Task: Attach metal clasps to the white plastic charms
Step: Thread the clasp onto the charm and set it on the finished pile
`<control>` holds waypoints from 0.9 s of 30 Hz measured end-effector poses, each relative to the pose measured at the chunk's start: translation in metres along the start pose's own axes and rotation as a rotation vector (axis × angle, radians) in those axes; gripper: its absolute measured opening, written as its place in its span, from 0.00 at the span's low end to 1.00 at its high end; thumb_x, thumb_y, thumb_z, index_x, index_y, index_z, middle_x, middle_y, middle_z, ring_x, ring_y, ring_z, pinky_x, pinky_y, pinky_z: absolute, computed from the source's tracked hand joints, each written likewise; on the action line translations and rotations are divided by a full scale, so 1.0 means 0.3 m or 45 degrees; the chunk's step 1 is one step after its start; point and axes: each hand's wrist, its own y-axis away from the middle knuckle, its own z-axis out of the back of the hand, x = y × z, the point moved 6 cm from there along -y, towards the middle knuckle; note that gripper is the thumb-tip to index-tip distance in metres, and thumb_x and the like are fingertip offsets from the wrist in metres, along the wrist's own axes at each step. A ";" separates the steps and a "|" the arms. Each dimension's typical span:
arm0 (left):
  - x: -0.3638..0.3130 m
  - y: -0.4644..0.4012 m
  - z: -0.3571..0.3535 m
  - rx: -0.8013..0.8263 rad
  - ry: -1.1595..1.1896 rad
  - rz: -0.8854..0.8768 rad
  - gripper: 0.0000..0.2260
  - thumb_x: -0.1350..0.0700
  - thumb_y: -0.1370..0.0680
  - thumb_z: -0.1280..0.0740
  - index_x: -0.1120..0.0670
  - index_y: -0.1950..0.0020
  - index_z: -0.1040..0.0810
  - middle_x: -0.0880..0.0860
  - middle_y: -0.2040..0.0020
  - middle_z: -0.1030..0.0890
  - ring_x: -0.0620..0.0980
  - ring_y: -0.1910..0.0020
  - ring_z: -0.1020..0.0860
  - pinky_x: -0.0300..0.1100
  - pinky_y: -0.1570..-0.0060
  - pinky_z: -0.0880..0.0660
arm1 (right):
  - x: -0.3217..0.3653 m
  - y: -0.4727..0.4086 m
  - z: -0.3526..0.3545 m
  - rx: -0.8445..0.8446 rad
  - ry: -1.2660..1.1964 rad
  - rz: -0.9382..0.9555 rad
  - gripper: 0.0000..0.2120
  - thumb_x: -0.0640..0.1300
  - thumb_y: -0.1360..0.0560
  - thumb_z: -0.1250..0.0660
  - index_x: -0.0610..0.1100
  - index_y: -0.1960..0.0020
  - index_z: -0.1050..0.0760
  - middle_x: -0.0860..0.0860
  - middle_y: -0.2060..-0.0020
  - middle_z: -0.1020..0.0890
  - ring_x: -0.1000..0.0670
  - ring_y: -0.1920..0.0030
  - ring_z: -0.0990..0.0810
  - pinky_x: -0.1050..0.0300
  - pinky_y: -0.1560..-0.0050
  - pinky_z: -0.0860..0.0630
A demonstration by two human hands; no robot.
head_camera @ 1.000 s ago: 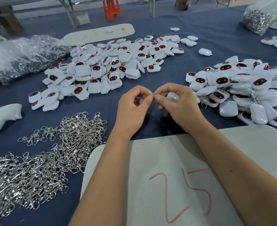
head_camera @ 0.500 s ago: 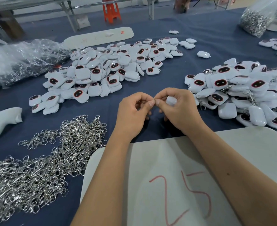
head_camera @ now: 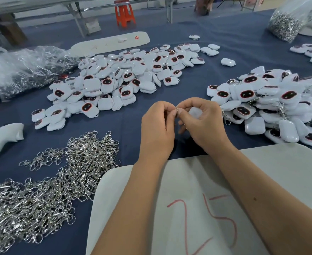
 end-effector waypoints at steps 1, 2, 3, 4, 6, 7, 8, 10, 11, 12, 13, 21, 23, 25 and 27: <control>-0.007 0.000 -0.002 -0.015 -0.025 -0.021 0.04 0.63 0.19 0.33 0.57 0.53 0.21 0.49 0.59 0.19 0.48 0.59 0.21 0.42 0.57 0.25 | -0.001 0.000 0.001 -0.009 -0.031 -0.006 0.06 0.32 0.22 0.30 0.38 0.57 0.17 0.51 0.70 0.17 0.51 0.72 0.18 0.62 0.70 0.22; -0.012 0.000 -0.005 -0.026 -0.049 -0.038 0.04 0.63 0.19 0.33 0.58 0.53 0.21 0.49 0.58 0.19 0.49 0.58 0.21 0.44 0.56 0.25 | -0.002 -0.001 0.004 -0.018 -0.055 -0.014 0.06 0.32 0.23 0.30 0.38 0.57 0.17 0.50 0.69 0.17 0.51 0.72 0.18 0.62 0.70 0.22; -0.016 0.000 -0.007 -0.035 -0.071 -0.050 0.04 0.63 0.19 0.33 0.58 0.53 0.20 0.50 0.58 0.19 0.50 0.57 0.22 0.47 0.55 0.25 | -0.003 -0.001 0.005 -0.027 -0.076 -0.021 0.05 0.31 0.23 0.30 0.37 0.56 0.17 0.48 0.69 0.17 0.50 0.72 0.18 0.61 0.70 0.22; -0.019 0.000 -0.008 -0.045 -0.090 -0.055 0.04 0.63 0.19 0.33 0.59 0.53 0.20 0.51 0.57 0.19 0.50 0.57 0.22 0.48 0.55 0.25 | -0.004 -0.001 0.006 -0.035 -0.091 -0.026 0.05 0.31 0.23 0.30 0.36 0.56 0.17 0.47 0.69 0.17 0.50 0.72 0.19 0.61 0.70 0.22; -0.023 0.001 -0.007 -0.068 -0.122 -0.059 0.04 0.62 0.19 0.33 0.59 0.53 0.20 0.51 0.58 0.19 0.50 0.58 0.22 0.48 0.55 0.25 | -0.004 -0.001 0.007 -0.047 -0.102 -0.025 0.05 0.31 0.22 0.30 0.36 0.56 0.17 0.46 0.67 0.17 0.50 0.71 0.19 0.60 0.69 0.21; -0.024 0.001 -0.005 -0.082 -0.133 -0.063 0.05 0.62 0.19 0.33 0.59 0.53 0.20 0.50 0.59 0.19 0.50 0.59 0.22 0.48 0.56 0.25 | -0.003 -0.001 0.007 -0.049 -0.101 -0.019 0.05 0.31 0.22 0.30 0.36 0.55 0.17 0.45 0.67 0.17 0.50 0.71 0.19 0.59 0.69 0.20; -0.026 0.002 -0.003 -0.093 -0.141 -0.065 0.05 0.62 0.19 0.34 0.59 0.54 0.20 0.50 0.59 0.19 0.49 0.59 0.23 0.46 0.57 0.26 | -0.002 -0.001 0.007 -0.050 -0.100 -0.012 0.05 0.31 0.22 0.30 0.36 0.55 0.17 0.45 0.67 0.17 0.50 0.71 0.18 0.59 0.68 0.20; -0.025 0.002 0.000 -0.103 -0.134 -0.055 0.06 0.63 0.19 0.34 0.59 0.55 0.20 0.50 0.60 0.19 0.49 0.60 0.23 0.45 0.58 0.26 | 0.000 0.000 0.006 -0.055 -0.094 0.003 0.05 0.31 0.22 0.30 0.36 0.56 0.18 0.46 0.68 0.17 0.50 0.71 0.18 0.61 0.68 0.21; -0.025 0.002 -0.001 -0.103 -0.118 -0.045 0.06 0.63 0.19 0.34 0.59 0.55 0.20 0.50 0.60 0.19 0.49 0.60 0.23 0.44 0.58 0.26 | 0.000 0.000 0.006 -0.058 -0.094 0.005 0.05 0.31 0.22 0.30 0.36 0.56 0.18 0.47 0.69 0.17 0.50 0.72 0.17 0.62 0.68 0.21; -0.024 0.001 -0.002 -0.103 -0.097 -0.039 0.06 0.63 0.19 0.34 0.59 0.55 0.20 0.51 0.60 0.19 0.49 0.60 0.22 0.44 0.57 0.26 | -0.002 0.001 0.006 -0.060 -0.106 0.001 0.05 0.31 0.22 0.30 0.36 0.55 0.18 0.48 0.69 0.17 0.49 0.71 0.17 0.61 0.68 0.21; -0.024 0.001 -0.004 -0.104 -0.075 -0.037 0.06 0.63 0.19 0.34 0.60 0.54 0.20 0.51 0.60 0.19 0.50 0.60 0.22 0.45 0.57 0.25 | -0.005 0.001 0.006 -0.061 -0.129 -0.006 0.05 0.31 0.22 0.30 0.36 0.55 0.18 0.48 0.69 0.17 0.49 0.70 0.17 0.61 0.67 0.20; -0.031 0.005 -0.014 -0.120 -0.010 -0.033 0.05 0.64 0.20 0.34 0.59 0.54 0.20 0.50 0.59 0.19 0.49 0.59 0.21 0.48 0.57 0.24 | -0.031 -0.005 0.001 -0.039 -0.321 -0.123 0.06 0.32 0.21 0.30 0.37 0.56 0.18 0.46 0.69 0.16 0.50 0.67 0.18 0.59 0.65 0.19; -0.030 0.004 -0.015 -0.119 -0.006 -0.036 0.05 0.64 0.20 0.34 0.59 0.54 0.20 0.50 0.59 0.19 0.50 0.59 0.21 0.50 0.57 0.24 | -0.038 -0.009 0.001 -0.031 -0.353 -0.157 0.07 0.32 0.22 0.30 0.38 0.57 0.17 0.45 0.69 0.17 0.49 0.66 0.18 0.58 0.64 0.18; -0.027 0.004 -0.011 -0.140 -0.011 -0.034 0.05 0.63 0.20 0.33 0.58 0.54 0.20 0.49 0.60 0.19 0.49 0.59 0.21 0.50 0.57 0.23 | -0.043 -0.011 -0.001 -0.013 -0.364 -0.168 0.07 0.32 0.22 0.30 0.39 0.57 0.17 0.45 0.69 0.17 0.49 0.66 0.17 0.57 0.63 0.18; -0.023 0.007 -0.007 -0.170 0.001 -0.009 0.05 0.63 0.20 0.33 0.58 0.54 0.20 0.49 0.60 0.19 0.49 0.60 0.21 0.50 0.57 0.23 | -0.045 -0.012 -0.004 0.004 -0.372 -0.172 0.07 0.33 0.22 0.30 0.39 0.57 0.17 0.44 0.68 0.17 0.48 0.65 0.17 0.57 0.63 0.18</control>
